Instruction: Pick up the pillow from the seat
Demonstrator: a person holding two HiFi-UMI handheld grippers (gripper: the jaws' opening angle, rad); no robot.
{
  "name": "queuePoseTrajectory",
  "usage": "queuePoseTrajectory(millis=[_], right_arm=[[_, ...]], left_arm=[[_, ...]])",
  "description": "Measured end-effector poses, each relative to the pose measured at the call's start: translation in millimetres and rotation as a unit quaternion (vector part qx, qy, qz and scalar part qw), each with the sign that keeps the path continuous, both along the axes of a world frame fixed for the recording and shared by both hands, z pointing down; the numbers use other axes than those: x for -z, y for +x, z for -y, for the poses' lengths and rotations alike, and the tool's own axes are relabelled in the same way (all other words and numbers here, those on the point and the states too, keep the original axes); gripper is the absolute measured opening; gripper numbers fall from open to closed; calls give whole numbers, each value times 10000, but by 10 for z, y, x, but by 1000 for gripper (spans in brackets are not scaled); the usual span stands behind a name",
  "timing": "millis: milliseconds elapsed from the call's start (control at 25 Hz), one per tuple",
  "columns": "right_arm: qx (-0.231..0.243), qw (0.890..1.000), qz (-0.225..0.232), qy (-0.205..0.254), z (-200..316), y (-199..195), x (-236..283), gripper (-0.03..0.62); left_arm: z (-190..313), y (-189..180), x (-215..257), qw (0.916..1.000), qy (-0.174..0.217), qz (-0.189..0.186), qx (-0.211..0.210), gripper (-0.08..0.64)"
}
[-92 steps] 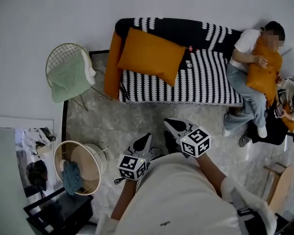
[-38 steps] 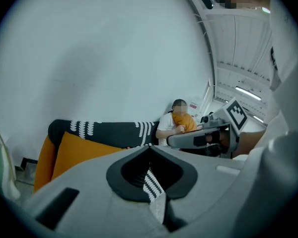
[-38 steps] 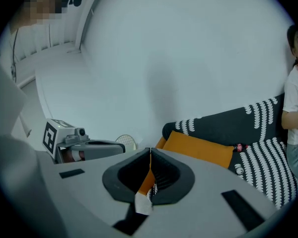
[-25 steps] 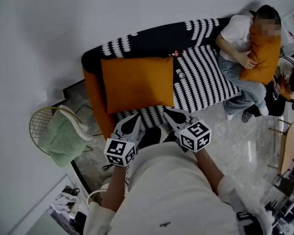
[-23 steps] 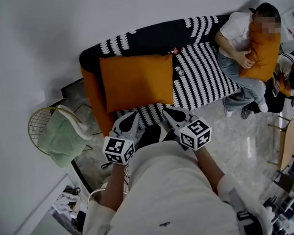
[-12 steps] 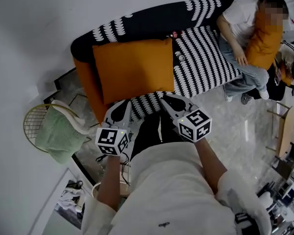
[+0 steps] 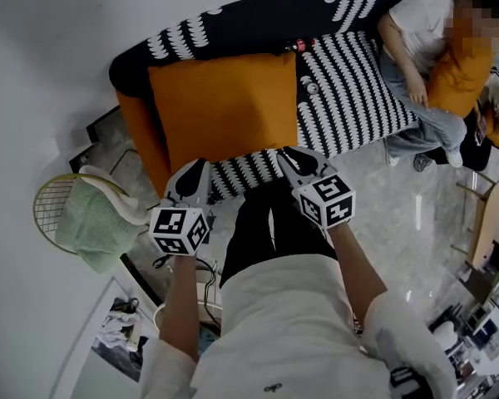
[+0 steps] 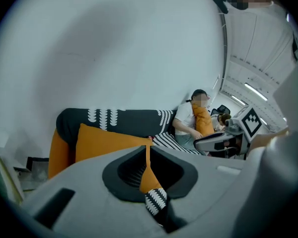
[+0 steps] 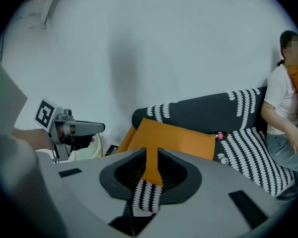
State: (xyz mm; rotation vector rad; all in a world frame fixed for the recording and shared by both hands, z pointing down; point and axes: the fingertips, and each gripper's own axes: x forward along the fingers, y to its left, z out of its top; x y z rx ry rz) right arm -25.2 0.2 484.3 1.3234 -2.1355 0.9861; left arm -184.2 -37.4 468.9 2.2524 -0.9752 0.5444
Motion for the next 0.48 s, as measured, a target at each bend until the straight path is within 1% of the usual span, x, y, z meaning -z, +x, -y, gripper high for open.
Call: queuePoseTrajectory(millis=[80, 120, 280, 400, 480], right_arm=[[43, 10000, -40, -76, 75, 45, -164, 74], [38, 9999, -28, -109, 116, 67, -246, 95], [-124, 9997, -37, -189, 283, 179, -558, 128], [-251, 9992, -71, -300, 382, 277, -781, 164], [-285, 9987, -109, -410, 427, 335, -925, 192]], left_arm=[[90, 15, -95, 10000, -27, 60, 30, 26], [132, 24, -151, 9999, -33, 94, 33, 48], [274, 10, -459, 9995, -115, 273, 104, 96], [345, -53, -720, 9984, -284, 456, 197, 125], [365, -101, -875, 9973, -442, 559, 185, 139]])
